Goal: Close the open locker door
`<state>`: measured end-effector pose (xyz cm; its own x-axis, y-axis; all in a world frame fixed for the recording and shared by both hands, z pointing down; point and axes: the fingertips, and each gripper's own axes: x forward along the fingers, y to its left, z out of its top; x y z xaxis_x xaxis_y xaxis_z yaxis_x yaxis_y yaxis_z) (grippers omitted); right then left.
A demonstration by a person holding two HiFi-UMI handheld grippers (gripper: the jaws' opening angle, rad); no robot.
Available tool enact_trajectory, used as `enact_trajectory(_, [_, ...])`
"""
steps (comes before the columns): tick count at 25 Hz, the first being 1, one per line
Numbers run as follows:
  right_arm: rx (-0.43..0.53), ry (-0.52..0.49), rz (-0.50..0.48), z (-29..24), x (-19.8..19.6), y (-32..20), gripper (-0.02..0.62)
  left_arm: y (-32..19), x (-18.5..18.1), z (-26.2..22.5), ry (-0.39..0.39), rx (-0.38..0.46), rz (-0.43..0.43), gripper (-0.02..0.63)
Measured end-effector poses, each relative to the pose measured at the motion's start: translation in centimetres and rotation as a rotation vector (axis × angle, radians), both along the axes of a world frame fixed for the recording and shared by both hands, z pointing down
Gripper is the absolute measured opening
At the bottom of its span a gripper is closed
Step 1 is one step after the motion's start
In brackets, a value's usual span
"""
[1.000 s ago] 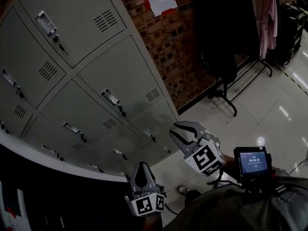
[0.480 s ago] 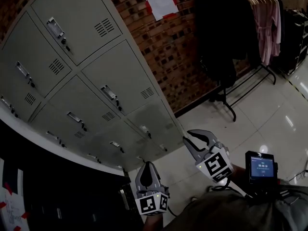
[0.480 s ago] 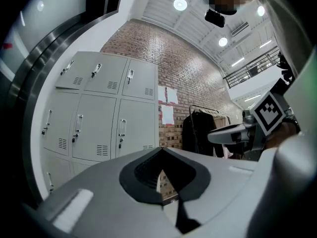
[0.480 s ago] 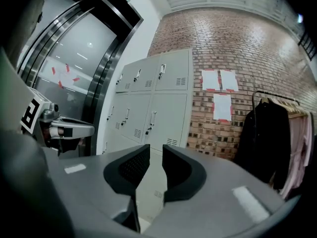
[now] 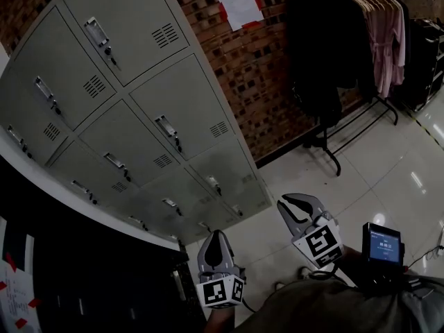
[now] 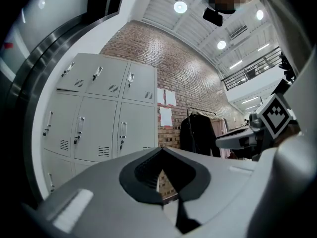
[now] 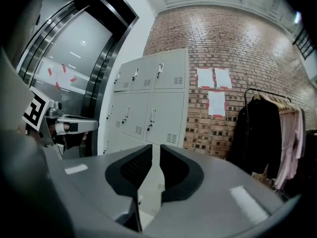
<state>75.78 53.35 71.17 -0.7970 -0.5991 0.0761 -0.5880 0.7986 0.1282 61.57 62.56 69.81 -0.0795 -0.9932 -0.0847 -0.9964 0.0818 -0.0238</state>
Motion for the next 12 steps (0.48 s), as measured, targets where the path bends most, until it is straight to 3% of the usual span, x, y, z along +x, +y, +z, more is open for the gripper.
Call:
enact_trajectory(4, [0.005, -0.005, 0.012, -0.3, 0.1, 0.5, 0.008, 0.6, -0.2, -0.2, -0.002, 0.003, 0.003, 0.002])
enact_trajectory(12, [0.018, -0.003, 0.012, -0.8, -0.5, 1.2, 0.006, 1.6, -0.6, -0.7, -0.006, 0.007, -0.001, 0.002])
